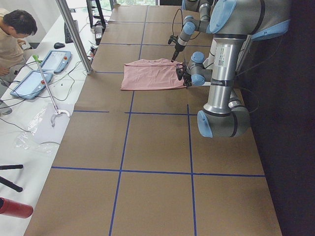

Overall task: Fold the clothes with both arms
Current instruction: 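Position both grippers at the shirt's edge nearest the robot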

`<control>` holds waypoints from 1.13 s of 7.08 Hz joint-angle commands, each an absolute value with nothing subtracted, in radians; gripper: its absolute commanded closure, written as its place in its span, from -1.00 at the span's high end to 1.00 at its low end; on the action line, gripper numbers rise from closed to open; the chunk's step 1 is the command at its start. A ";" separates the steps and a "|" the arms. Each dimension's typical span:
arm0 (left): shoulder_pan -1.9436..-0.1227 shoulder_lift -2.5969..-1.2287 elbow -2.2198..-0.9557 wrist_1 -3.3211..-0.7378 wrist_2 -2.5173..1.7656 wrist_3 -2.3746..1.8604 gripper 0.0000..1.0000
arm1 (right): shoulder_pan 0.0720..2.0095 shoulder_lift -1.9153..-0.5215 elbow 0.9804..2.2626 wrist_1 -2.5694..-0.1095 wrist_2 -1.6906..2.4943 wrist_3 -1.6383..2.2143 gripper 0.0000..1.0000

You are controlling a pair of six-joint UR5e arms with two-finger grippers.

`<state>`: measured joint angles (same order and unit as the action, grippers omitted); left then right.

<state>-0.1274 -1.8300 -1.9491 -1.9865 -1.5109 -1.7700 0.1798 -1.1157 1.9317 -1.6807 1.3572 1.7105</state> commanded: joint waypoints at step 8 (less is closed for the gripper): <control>-0.127 -1.830 -1.951 -1.988 -1.511 -1.770 -1.00 | 0.135 -1.121 1.904 -1.672 1.353 1.686 0.18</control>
<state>-0.1273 -1.8300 -1.9512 -1.9879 -1.5110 -1.7702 0.1351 -1.1218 1.9105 -1.6730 1.3536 1.6851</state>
